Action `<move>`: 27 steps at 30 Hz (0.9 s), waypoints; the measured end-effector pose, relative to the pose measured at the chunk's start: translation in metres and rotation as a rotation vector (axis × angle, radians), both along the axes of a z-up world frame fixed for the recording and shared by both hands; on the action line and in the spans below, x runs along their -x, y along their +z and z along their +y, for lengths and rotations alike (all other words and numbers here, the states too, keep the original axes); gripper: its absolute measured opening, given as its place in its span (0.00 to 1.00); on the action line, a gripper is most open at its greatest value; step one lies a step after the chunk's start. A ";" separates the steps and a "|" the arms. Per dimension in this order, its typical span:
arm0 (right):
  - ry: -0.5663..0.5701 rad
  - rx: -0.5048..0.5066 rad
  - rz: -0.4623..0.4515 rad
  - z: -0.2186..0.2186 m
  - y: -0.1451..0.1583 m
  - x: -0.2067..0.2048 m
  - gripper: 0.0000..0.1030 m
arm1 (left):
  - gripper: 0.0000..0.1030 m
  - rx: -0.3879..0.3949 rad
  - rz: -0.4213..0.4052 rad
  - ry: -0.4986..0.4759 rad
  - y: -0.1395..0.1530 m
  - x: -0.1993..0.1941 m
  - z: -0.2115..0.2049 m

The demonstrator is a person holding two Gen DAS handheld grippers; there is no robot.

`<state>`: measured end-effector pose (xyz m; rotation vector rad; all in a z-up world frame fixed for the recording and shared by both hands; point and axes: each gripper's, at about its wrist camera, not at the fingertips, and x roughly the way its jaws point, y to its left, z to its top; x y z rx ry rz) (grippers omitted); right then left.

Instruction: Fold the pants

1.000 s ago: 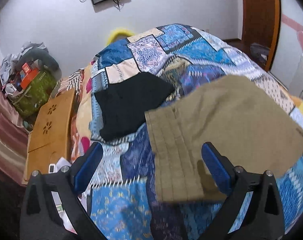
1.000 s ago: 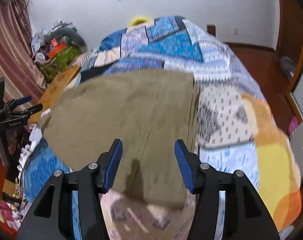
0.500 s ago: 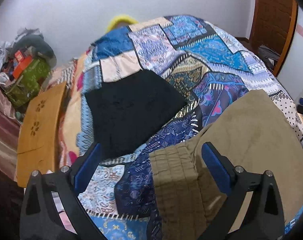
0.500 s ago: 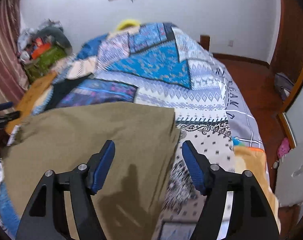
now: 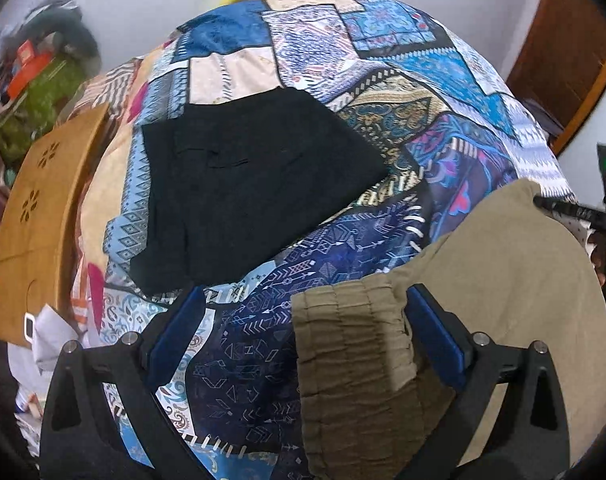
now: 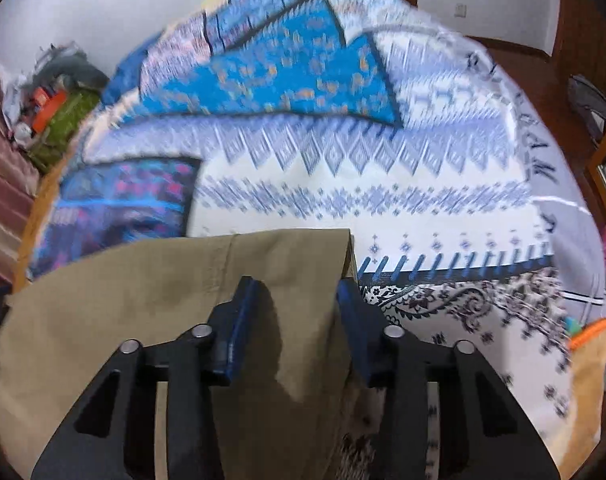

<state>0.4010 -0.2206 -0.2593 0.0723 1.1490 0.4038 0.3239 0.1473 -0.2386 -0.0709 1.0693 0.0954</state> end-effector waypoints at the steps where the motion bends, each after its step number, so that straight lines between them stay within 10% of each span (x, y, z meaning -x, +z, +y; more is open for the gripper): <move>1: 0.000 0.013 -0.008 0.002 -0.004 0.001 0.33 | 0.99 -0.013 -0.014 0.028 0.000 0.002 0.002; 11: -0.007 0.184 -0.053 0.005 0.019 0.016 0.31 | 0.98 -0.215 -0.157 0.157 0.036 0.024 -0.005; 17: 0.047 0.019 -0.105 0.007 0.078 0.046 0.33 | 0.98 -0.061 -0.150 0.143 0.063 0.030 0.014; 21: 0.100 -0.089 -0.129 0.039 0.113 0.066 0.58 | 0.98 -0.007 -0.100 0.047 0.067 0.026 -0.005; 27: 0.208 -0.116 -0.114 0.099 0.116 0.091 0.69 | 0.98 -0.001 -0.077 -0.053 0.065 0.019 -0.041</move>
